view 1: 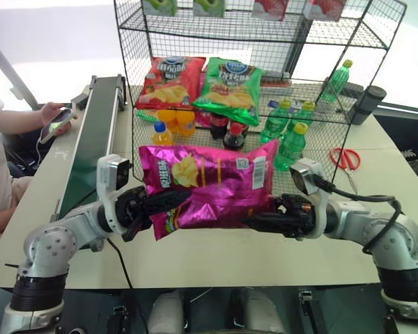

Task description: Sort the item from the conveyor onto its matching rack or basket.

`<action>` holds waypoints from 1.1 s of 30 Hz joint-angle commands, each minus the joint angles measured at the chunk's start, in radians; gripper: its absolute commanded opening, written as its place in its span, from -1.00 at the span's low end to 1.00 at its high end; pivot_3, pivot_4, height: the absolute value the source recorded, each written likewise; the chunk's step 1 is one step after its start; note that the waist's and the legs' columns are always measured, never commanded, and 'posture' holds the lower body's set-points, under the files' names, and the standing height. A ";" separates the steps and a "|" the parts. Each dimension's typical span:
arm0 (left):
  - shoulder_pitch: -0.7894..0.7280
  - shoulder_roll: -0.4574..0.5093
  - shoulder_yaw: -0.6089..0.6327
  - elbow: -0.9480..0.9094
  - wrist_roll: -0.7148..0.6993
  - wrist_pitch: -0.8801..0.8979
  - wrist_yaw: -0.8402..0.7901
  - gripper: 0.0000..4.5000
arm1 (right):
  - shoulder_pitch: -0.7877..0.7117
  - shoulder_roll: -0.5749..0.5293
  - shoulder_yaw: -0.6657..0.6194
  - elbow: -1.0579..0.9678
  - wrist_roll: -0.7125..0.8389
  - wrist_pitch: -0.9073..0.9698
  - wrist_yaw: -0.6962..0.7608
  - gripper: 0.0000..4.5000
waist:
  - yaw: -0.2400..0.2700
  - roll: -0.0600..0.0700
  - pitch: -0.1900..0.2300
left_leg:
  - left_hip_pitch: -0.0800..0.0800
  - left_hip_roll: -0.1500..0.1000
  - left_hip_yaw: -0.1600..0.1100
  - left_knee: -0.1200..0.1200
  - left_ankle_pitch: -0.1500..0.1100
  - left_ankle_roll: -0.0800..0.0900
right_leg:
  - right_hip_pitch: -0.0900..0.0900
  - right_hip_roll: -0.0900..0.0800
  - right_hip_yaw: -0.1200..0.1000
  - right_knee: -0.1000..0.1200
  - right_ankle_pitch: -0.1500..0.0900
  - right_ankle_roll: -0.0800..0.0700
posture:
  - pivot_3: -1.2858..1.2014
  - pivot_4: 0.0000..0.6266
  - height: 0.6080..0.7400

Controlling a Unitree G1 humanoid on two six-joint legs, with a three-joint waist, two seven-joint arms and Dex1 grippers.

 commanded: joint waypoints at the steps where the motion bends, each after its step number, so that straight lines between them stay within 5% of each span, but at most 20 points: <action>1: -0.017 -0.014 0.003 -0.024 0.023 -0.028 -0.012 -1.00 | -0.013 -0.024 0.004 0.000 -0.024 -0.009 0.034 -0.24 | 0.000 0.000 0.000 | 0.000 0.000 0.000 0.000 0.000 0.000 | 0.000 0.000 0.000 0.000 0.000 0.000 | 0.03 -0.52 1.00; 4: -0.022 -0.030 -0.002 -0.018 0.049 -0.036 0.002 -1.00 | -0.007 -0.036 0.003 0.007 -0.054 -0.029 0.047 -0.87 | 0.000 0.000 0.000 | 0.000 0.000 0.000 0.000 0.000 0.000 | 0.000 0.000 0.000 0.000 0.000 0.000 | 0.03 -0.52 1.00; 6: -0.036 -0.046 -0.004 0.011 0.102 -0.053 0.060 -0.88 | -0.005 -0.037 -0.005 0.010 -0.065 -0.042 0.048 -0.95 | 0.000 0.000 0.000 | 0.000 0.000 0.000 0.000 0.000 0.000 | 0.000 0.000 0.000 0.000 0.000 0.000 | 0.03 -0.52 1.00; 9: -0.042 -0.035 -0.009 0.027 0.153 -0.062 0.072 -0.41 | 0.003 -0.050 -0.011 0.011 -0.100 -0.070 0.060 -0.95 | 0.000 0.000 0.000 | 0.000 0.000 0.000 0.000 0.000 0.000 | 0.000 0.000 0.000 0.000 0.000 0.000 | 0.03 -0.52 1.00; 15: -0.009 0.018 0.023 0.044 0.193 -0.079 0.015 0.95 | 0.081 -0.074 -0.088 -0.024 -0.162 -0.152 0.033 -0.95 | 0.000 0.000 0.000 | 0.000 0.000 0.000 0.000 0.000 0.000 | -0.001 0.000 0.000 0.000 0.000 0.000 | 0.03 -0.52 1.00; 28: -0.052 -0.098 -0.007 0.046 0.433 -0.357 0.062 1.00 | 0.236 -0.132 -0.584 -0.148 -0.411 -0.573 -0.112 -0.95 | 0.002 0.000 0.000 | -0.001 0.000 0.001 0.000 0.000 0.000 | 0.000 -0.001 0.000 -0.001 0.000 0.000 | 0.03 -0.52 1.00; 33: -0.138 -0.175 -0.064 0.086 0.565 -0.489 0.085 1.00 | 0.193 -0.194 -0.593 -0.090 -0.586 -0.733 -0.145 -0.95 | 0.000 -0.001 0.000 | 0.000 -0.001 0.001 0.000 0.000 0.000 | 0.001 0.000 0.000 0.000 0.000 0.000 | 0.03 -0.52 1.00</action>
